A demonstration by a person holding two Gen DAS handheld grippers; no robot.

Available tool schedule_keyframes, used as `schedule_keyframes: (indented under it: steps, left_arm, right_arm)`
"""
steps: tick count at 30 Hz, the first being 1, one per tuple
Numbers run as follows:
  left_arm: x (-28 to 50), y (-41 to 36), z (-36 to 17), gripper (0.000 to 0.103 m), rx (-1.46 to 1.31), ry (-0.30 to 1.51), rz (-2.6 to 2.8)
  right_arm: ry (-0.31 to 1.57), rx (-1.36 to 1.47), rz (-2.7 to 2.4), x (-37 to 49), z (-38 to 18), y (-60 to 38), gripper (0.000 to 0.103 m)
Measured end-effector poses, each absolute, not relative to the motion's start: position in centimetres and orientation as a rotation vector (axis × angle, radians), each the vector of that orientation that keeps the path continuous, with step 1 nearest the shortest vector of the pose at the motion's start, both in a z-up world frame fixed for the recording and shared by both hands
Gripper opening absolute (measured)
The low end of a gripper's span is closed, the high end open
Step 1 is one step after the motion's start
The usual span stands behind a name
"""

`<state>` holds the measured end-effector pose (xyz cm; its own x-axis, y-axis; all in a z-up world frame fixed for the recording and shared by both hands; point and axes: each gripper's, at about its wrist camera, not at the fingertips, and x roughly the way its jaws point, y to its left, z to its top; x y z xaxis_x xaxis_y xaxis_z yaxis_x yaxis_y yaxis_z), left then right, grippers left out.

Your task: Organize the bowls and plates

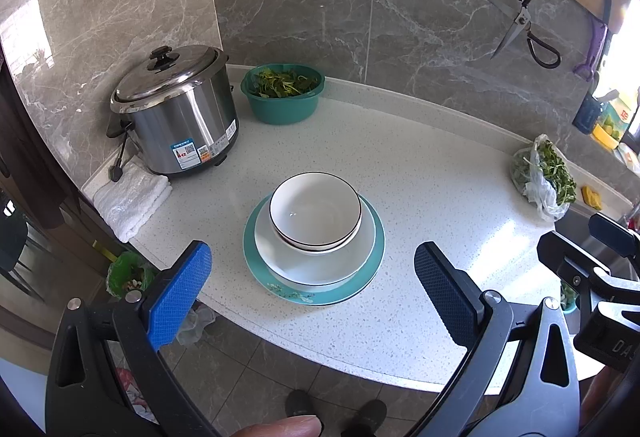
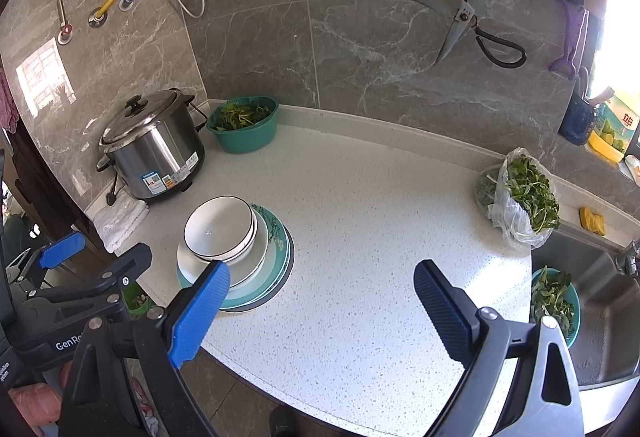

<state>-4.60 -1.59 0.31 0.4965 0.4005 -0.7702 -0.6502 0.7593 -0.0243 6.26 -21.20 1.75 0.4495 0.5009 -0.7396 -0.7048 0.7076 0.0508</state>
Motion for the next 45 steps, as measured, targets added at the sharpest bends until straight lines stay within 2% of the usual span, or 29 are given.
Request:
schedule_keyframes:
  steps: [45]
  left_arm:
    - [-4.26, -0.84, -0.17, 0.103, -0.327, 0.833, 0.645]
  right_arm:
    - [0.816, -0.29, 0.763, 6.52, 1.73, -21.05, 0.095]
